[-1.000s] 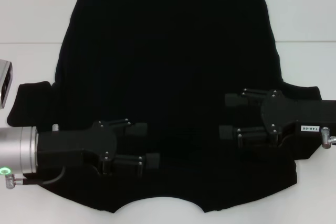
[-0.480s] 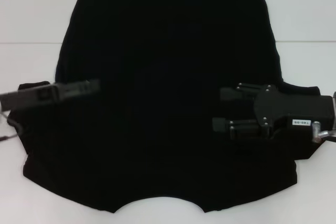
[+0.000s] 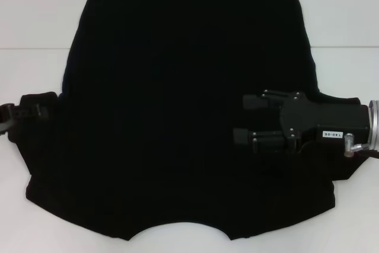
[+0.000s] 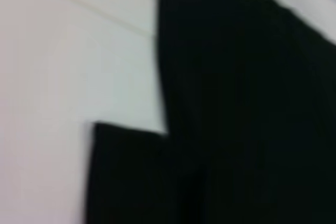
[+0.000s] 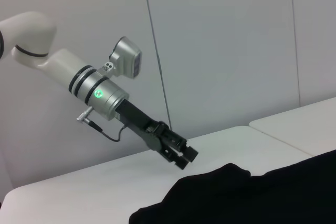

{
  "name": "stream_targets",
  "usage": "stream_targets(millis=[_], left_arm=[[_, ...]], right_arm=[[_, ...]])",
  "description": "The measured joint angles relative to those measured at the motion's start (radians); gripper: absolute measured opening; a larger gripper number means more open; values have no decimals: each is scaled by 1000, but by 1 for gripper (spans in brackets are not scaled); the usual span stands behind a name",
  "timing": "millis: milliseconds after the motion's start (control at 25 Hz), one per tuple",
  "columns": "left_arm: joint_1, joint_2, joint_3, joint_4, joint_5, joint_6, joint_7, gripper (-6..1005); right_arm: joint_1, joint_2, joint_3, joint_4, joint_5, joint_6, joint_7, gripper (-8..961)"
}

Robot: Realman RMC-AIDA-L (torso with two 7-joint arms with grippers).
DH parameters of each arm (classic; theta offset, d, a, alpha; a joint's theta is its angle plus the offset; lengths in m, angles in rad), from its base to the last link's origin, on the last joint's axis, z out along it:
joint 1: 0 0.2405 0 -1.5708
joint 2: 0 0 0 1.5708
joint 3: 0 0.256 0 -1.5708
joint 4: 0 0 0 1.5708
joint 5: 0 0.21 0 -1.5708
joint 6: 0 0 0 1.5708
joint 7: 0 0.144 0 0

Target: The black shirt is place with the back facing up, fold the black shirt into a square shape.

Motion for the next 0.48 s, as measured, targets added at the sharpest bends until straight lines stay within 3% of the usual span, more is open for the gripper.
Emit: stream_targets(millis=[480], left_arm=[[-13,1,4,-39,107,-57,-100,889]], right_arm=[[0,0,11,-3,5,0,2,890]])
